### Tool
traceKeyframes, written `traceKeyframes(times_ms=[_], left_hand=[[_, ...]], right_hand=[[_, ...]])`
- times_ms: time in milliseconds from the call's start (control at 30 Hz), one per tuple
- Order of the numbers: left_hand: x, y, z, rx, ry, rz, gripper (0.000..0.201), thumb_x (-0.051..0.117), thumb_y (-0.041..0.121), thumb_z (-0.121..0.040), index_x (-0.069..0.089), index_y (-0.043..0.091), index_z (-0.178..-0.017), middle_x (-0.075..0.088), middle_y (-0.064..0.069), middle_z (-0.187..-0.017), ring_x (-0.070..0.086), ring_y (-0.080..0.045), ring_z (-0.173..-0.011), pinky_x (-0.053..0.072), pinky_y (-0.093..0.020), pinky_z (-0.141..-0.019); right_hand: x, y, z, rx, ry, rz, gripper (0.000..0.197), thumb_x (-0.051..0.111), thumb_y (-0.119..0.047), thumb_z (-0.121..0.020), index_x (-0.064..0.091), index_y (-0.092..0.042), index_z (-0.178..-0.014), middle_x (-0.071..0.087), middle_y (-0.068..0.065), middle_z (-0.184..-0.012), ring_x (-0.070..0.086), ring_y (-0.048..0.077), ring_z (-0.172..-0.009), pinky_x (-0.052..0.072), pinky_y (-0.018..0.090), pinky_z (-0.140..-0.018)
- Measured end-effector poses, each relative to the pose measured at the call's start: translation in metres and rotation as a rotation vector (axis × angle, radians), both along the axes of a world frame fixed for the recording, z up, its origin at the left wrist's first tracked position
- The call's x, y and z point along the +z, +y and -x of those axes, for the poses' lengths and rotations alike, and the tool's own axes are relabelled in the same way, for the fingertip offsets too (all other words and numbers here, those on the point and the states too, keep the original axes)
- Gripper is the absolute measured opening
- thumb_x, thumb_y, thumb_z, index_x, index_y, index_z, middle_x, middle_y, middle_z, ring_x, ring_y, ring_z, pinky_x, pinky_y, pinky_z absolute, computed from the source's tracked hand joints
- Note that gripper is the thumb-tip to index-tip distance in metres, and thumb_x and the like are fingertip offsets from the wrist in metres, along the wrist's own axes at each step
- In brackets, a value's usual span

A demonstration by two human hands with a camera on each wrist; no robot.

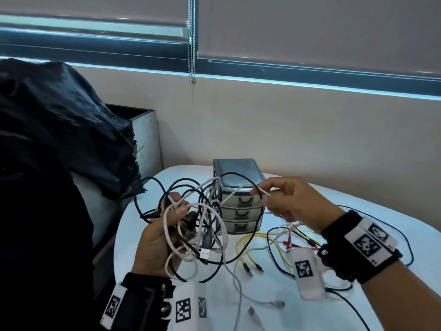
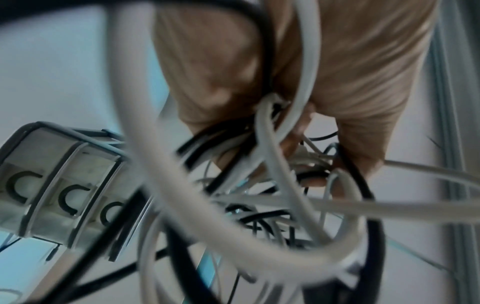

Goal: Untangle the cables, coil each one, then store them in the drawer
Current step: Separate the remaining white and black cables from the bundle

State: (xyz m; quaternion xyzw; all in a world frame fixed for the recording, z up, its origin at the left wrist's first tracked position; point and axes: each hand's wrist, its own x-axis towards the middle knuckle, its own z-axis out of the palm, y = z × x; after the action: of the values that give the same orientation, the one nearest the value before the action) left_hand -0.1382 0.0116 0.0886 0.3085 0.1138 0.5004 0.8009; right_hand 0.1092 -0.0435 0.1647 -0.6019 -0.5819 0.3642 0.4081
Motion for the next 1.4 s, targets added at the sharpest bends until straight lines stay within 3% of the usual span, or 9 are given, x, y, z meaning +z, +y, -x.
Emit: traceKeyframes(times_ms=[167, 367, 467, 600, 700, 900, 1067, 1267, 1400], left_hand=[[-0.003, -0.002, -0.006, -0.036, -0.100, 0.147, 0.062, 0.100, 0.015, -0.031, 0.068, 0.016, -0.084, 0.067, -0.003, -0.072, 0.066, -0.020, -0.052, 0.054, -0.032, -0.041], [-0.041, -0.002, -0.025, -0.164, 0.178, 0.553, 0.030, 0.080, 0.025, -0.065, 0.067, 0.015, -0.090, 0.063, -0.010, -0.088, 0.058, -0.025, -0.069, 0.049, -0.032, -0.057], [-0.053, -0.015, -0.027, -0.251, 0.112, 0.699, 0.041, 0.068, 0.036, -0.075, 0.062, 0.014, -0.109, 0.063, -0.019, -0.129, 0.061, -0.037, -0.099, 0.053, -0.049, -0.082], [-0.060, -0.022, -0.033, -0.228, 0.096, 0.614, 0.058, 0.072, 0.053, -0.078, 0.068, 0.008, -0.115, 0.069, -0.021, -0.111, 0.069, -0.039, -0.088, 0.052, -0.060, -0.090], [-0.056, -0.027, -0.041, -0.187, 0.160, 0.461, 0.070, 0.071, 0.061, -0.074, 0.068, 0.014, -0.125, 0.069, -0.019, -0.121, 0.067, -0.041, -0.108, 0.048, -0.063, -0.098], [-0.046, -0.027, -0.051, -0.031, 0.343, 0.327, 0.093, 0.091, 0.050, -0.061, 0.052, 0.015, -0.137, 0.069, -0.016, -0.123, 0.069, -0.035, -0.102, 0.056, -0.045, -0.076], [-0.031, -0.019, -0.050, 0.232, 0.393, 0.215, 0.031, 0.074, 0.003, -0.075, 0.067, 0.013, -0.104, 0.068, -0.005, -0.077, 0.057, -0.014, -0.050, 0.043, -0.025, -0.054], [-0.028, -0.023, -0.048, 0.408, 0.460, -0.011, 0.018, 0.075, -0.009, -0.076, 0.069, -0.003, -0.093, 0.070, -0.014, -0.078, 0.063, -0.020, -0.066, 0.051, -0.023, -0.052], [-0.030, -0.031, -0.056, 0.466, 0.529, -0.111, 0.016, 0.078, -0.007, -0.075, 0.065, 0.000, -0.082, 0.063, 0.000, -0.065, 0.054, -0.009, -0.058, 0.046, -0.018, -0.052]], right_hand=[[0.006, 0.003, 0.012, -0.001, -0.131, 0.043, 0.025, 0.051, -0.017, -0.101, 0.074, -0.009, -0.095, 0.045, -0.008, -0.049, 0.035, 0.008, -0.044, 0.027, 0.020, -0.046], [0.027, 0.012, 0.033, -0.177, -0.021, -0.198, 0.032, 0.047, -0.017, -0.103, 0.061, -0.006, -0.077, 0.039, -0.004, -0.049, 0.028, 0.006, -0.040, 0.025, 0.016, -0.042], [0.030, 0.014, 0.046, -0.177, -0.060, -0.257, 0.034, 0.045, -0.019, -0.103, 0.060, -0.007, -0.076, 0.044, 0.000, -0.053, 0.031, 0.009, -0.044, 0.028, 0.020, -0.045], [0.036, 0.007, 0.058, -0.202, -0.189, -0.418, 0.033, 0.045, -0.022, -0.103, 0.061, -0.009, -0.076, 0.048, 0.007, -0.060, 0.035, 0.011, -0.048, 0.030, 0.025, -0.048], [0.043, 0.003, 0.069, -0.027, -0.305, -0.297, 0.032, 0.046, -0.022, -0.102, 0.063, -0.010, -0.078, 0.047, 0.003, -0.058, 0.037, 0.010, -0.048, 0.032, 0.027, -0.051], [0.047, -0.010, 0.089, 0.145, -0.169, -0.199, 0.031, 0.048, -0.018, -0.102, 0.064, -0.001, -0.082, 0.053, 0.005, -0.056, 0.041, 0.020, -0.053, 0.035, 0.032, -0.056], [0.046, -0.009, 0.082, 0.069, -0.167, -0.092, 0.026, 0.054, -0.019, -0.098, 0.066, -0.011, -0.077, 0.055, 0.004, -0.057, 0.048, 0.019, -0.056, 0.039, 0.034, -0.062], [0.031, -0.002, 0.066, -0.063, -0.447, 0.008, 0.017, 0.070, -0.035, -0.085, 0.064, -0.019, -0.086, 0.060, -0.011, -0.067, 0.057, 0.007, -0.059, 0.044, 0.026, -0.062], [0.025, 0.007, 0.065, -0.167, -0.495, -0.055, 0.031, 0.067, -0.037, -0.088, 0.062, -0.007, -0.083, 0.062, 0.002, -0.069, 0.055, 0.015, -0.058, 0.043, 0.031, -0.056]])
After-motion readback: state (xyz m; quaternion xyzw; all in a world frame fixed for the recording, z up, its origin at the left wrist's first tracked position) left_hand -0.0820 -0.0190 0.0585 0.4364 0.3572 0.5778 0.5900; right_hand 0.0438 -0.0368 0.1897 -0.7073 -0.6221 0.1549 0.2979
